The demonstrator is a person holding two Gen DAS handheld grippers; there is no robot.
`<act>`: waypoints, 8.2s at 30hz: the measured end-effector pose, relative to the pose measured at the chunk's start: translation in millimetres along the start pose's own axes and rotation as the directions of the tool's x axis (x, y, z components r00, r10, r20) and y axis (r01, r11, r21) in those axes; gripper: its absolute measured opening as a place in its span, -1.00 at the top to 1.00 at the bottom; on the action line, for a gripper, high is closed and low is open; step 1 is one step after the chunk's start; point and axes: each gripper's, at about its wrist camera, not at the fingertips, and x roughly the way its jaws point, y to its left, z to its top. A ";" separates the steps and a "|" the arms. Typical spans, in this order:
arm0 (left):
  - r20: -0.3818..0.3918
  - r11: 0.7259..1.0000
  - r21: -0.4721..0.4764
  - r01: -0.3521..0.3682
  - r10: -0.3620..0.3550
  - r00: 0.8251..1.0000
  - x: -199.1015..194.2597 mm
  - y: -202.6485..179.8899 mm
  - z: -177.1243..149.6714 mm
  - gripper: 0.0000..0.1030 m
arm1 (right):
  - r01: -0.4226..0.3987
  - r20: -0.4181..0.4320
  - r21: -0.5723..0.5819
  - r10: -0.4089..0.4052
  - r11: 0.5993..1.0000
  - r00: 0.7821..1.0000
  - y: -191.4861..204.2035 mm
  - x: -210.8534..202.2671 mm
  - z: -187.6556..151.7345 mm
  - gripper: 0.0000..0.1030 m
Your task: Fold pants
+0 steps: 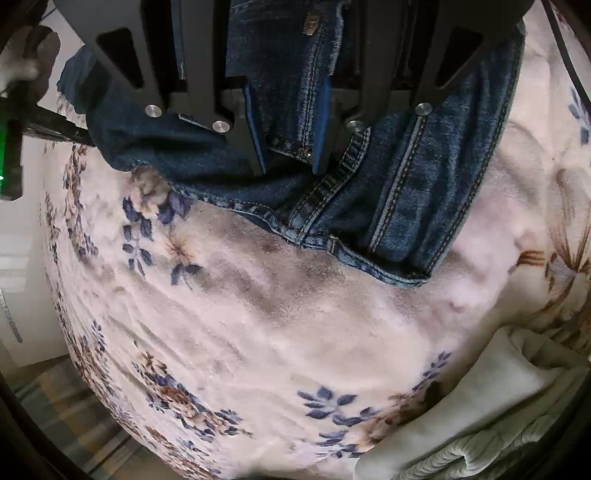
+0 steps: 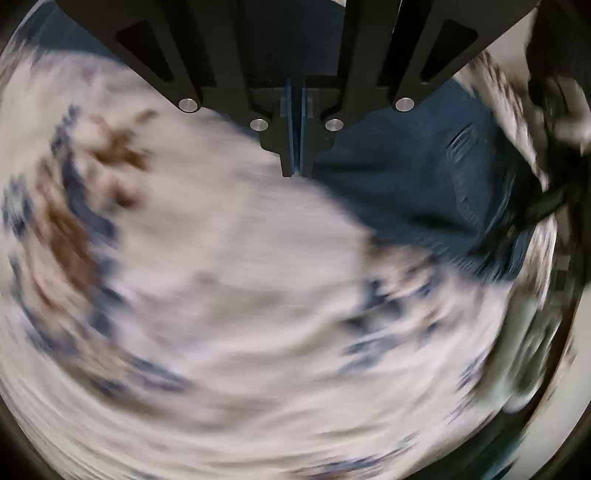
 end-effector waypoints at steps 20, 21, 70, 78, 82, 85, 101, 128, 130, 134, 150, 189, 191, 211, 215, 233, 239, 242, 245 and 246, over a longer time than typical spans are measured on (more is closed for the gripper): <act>0.019 0.959 0.257 -0.119 0.118 0.993 10.9 -111.5 2.3 -0.52 | -0.233 -0.110 0.017 0.233 0.972 0.966 31.4 31.5 28.7 0.87; 0.002 0.959 0.254 -0.130 0.134 0.991 17.4 -106.4 1.5 -0.52 | -0.244 -0.096 0.070 0.250 0.967 0.963 22.4 31.4 28.8 0.88; -0.010 0.942 0.304 -0.145 0.155 0.988 49.9 -138.3 -19.0 -0.51 | 0.090 -0.046 0.252 -0.081 0.964 0.996 -216.0 -56.9 -104.8 0.89; 0.059 0.950 0.270 -0.155 0.144 0.988 10.7 -164.8 -43.0 -0.52 | -0.142 0.256 0.388 0.041 0.911 0.966 -279.0 -153.0 -148.9 -0.74; 0.064 0.922 0.359 -0.141 0.126 0.990 -5.7 -212.1 -86.5 -0.52 | -0.155 0.313 0.523 -0.019 0.838 0.950 -311.8 -171.8 -220.1 -0.80; 0.072 0.884 0.433 -0.174 0.159 0.985 2.1 -252.2 -122.3 -0.52 | -0.053 0.234 0.674 -0.146 0.737 0.961 -340.4 -163.6 -272.0 -0.80; -0.010 0.855 0.494 -0.156 0.185 0.983 53.4 -387.0 -200.8 -0.53 | -0.132 0.258 0.834 -0.167 0.535 0.952 -531.1 -171.4 -408.6 -0.36; 0.074 0.878 0.386 -0.285 0.278 0.958 52.4 -395.6 -190.6 -0.53 | -0.154 0.340 0.745 -0.171 0.649 0.925 -564.8 -166.5 -372.6 -0.40; 0.068 0.878 0.392 -0.276 0.271 0.960 53.4 -399.5 -190.9 -0.53 | -0.084 0.300 0.729 -0.207 0.680 0.931 -560.6 -163.0 -354.3 -0.45; 0.070 0.875 0.403 -0.269 0.263 0.962 54.1 -403.5 -191.7 -0.53 | 0.048 0.153 0.719 -0.226 0.693 0.962 -556.9 -146.3 -344.8 -0.29; 0.079 0.884 0.360 -0.297 0.288 0.954 48.7 -372.1 -184.6 -0.52 | 0.200 0.211 0.707 -0.471 0.679 0.856 -489.4 -176.6 -375.6 0.94; 0.056 0.928 0.274 -0.254 0.248 0.967 28.9 -309.3 -152.9 -0.53 | -0.694 0.750 0.657 -0.162 0.294 0.642 -490.3 -80.8 -421.9 0.82; 0.087 0.922 0.266 -0.283 0.269 0.959 18.4 -293.1 -146.7 -0.53 | -0.621 0.725 0.677 -0.210 0.395 0.656 -464.1 -113.4 -414.0 0.82; 0.109 0.926 0.106 -0.363 0.352 0.930 -69.6 -70.4 -103.9 -0.53 | -0.103 0.556 0.416 -0.163 0.904 0.815 -46.6 -90.8 -189.9 0.84; 0.084 0.942 0.075 -0.328 0.322 0.943 -69.2 -51.3 -102.5 -0.53 | 0.054 0.369 0.277 -0.158 0.959 0.916 31.2 -5.3 -155.9 0.66; -0.301 0.990 0.061 0.125 -0.101 0.948 36.0 -182.1 -96.5 -0.53 | -0.251 0.401 0.614 -0.021 0.748 0.916 -147.7 -98.8 -259.0 -0.84; -0.182 0.965 0.255 -0.058 0.107 0.977 46.2 -197.6 -103.7 0.64 | -0.256 0.381 0.673 -0.028 0.694 0.924 -191.8 -81.2 -273.2 -0.84; -0.079 0.947 0.265 -0.185 0.212 0.974 33.8 -176.6 -97.2 0.82 | -0.225 0.354 0.673 -0.040 0.704 0.934 -198.0 -72.2 -270.8 -0.84; -0.125 0.981 0.143 -0.134 0.152 0.980 31.8 -146.0 -87.5 0.82 | -0.191 0.321 0.685 -0.057 0.703 0.945 -202.9 -64.2 -271.9 -0.84; -0.127 0.988 0.114 -0.108 0.122 0.984 26.4 -142.6 -86.6 0.82 | -0.195 0.320 0.686 -0.051 0.701 0.946 -204.7 -62.0 -272.6 -0.81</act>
